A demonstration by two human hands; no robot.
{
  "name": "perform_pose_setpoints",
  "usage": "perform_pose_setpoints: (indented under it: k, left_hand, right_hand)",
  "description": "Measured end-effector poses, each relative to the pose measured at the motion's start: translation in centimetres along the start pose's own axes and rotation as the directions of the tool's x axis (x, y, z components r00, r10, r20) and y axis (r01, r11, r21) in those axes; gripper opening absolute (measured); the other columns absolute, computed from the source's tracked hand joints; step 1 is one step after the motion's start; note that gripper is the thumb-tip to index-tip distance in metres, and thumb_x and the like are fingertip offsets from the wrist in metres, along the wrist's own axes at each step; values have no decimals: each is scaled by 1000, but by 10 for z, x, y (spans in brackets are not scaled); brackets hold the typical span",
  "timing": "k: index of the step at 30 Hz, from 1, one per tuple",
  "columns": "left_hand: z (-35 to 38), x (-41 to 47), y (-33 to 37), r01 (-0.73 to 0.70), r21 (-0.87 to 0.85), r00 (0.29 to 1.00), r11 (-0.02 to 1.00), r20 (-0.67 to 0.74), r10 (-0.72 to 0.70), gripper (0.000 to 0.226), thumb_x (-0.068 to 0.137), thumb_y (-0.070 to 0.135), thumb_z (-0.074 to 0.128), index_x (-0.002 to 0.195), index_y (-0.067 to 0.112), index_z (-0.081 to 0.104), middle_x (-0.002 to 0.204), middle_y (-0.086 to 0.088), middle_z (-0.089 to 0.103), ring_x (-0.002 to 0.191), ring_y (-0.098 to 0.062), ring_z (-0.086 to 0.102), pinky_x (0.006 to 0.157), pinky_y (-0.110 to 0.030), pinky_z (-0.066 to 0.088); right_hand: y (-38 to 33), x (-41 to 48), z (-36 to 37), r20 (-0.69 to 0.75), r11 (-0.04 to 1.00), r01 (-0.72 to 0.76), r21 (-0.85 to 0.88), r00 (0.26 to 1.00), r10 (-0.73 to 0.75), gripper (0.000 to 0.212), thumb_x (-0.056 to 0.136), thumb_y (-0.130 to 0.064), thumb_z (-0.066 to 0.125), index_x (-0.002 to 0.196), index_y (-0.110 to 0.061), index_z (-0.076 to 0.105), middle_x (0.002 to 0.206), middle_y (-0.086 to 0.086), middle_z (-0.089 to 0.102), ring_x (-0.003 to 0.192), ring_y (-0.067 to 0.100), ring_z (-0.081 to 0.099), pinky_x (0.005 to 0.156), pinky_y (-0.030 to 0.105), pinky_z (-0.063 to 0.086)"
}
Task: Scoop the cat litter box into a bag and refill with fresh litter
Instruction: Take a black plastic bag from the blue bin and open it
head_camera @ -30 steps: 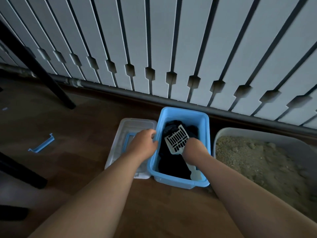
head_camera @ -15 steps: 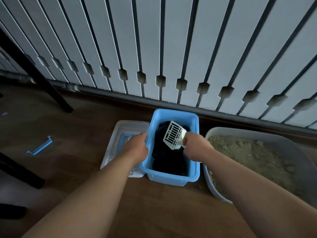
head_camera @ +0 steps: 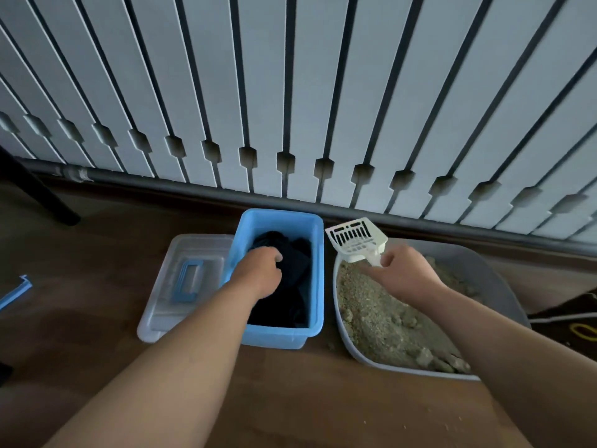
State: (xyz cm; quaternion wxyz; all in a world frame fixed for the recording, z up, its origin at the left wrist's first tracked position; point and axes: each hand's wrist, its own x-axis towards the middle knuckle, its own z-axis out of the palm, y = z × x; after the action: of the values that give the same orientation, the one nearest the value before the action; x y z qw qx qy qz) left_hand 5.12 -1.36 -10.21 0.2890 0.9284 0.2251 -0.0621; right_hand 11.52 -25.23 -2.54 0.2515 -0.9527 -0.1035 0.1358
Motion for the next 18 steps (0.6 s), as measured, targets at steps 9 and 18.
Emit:
perform_pose_setpoints:
  k: [9,18]
  left_hand:
    - [36,22,4,-39,214,968,976,249,-16,41,95,20,49,131,40,53,161,-1,5,146,-30,13,117,-42,22]
    - [48,34,-5,-47,311,939,949,338,-65,50,99,28,43,148,18,35,158,-2,19,143,-29,21,116,-45,23]
  right_hand:
    - [32,18,36,242,981,-94,-169,961,134,24,94,-6,39,118,-7,46,103,8,56,78,17,55,55,26,38]
    - [39,15,52,619,942,-171,-288,717,319,27,98,-6,39,112,4,60,95,23,69,85,36,71,77,43,60]
